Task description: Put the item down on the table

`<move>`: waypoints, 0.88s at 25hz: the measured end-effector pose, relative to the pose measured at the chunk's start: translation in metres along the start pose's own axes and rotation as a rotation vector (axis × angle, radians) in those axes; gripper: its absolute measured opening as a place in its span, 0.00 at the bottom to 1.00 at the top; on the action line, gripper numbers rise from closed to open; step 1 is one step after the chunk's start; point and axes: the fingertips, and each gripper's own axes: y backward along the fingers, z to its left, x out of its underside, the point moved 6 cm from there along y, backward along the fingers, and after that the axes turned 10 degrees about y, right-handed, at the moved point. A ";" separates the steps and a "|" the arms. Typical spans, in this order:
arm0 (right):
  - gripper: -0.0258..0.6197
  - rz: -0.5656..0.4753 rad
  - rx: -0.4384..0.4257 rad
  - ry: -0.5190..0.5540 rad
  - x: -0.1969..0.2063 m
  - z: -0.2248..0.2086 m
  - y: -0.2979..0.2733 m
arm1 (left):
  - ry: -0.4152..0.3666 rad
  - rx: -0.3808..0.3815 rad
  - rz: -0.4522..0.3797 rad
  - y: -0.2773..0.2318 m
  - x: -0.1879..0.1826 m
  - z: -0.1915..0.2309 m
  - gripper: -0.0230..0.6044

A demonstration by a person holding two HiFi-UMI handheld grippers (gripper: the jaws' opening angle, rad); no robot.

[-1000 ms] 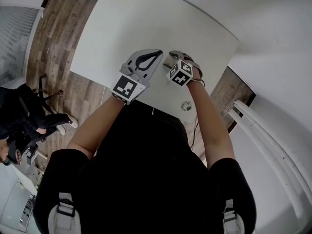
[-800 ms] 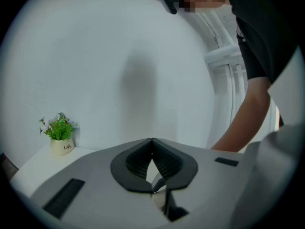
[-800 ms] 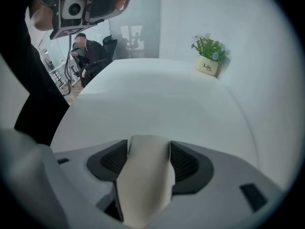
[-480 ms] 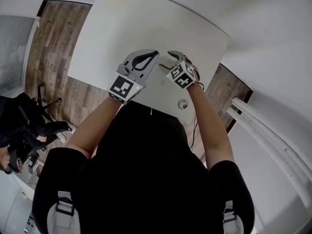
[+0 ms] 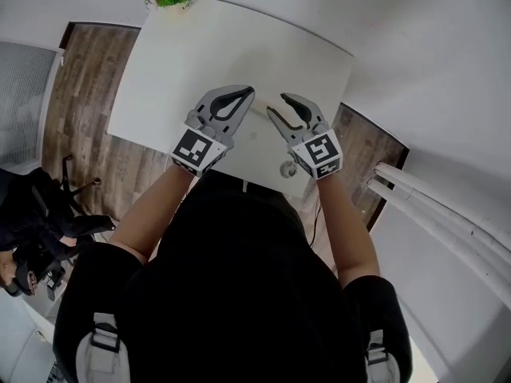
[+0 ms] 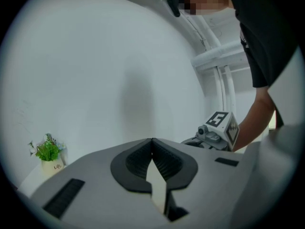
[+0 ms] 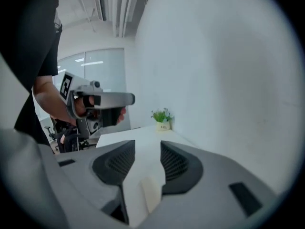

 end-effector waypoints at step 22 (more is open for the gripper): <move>0.04 -0.393 0.127 0.031 -0.105 0.027 0.154 | -0.081 0.049 -0.101 0.026 -0.066 -0.124 0.03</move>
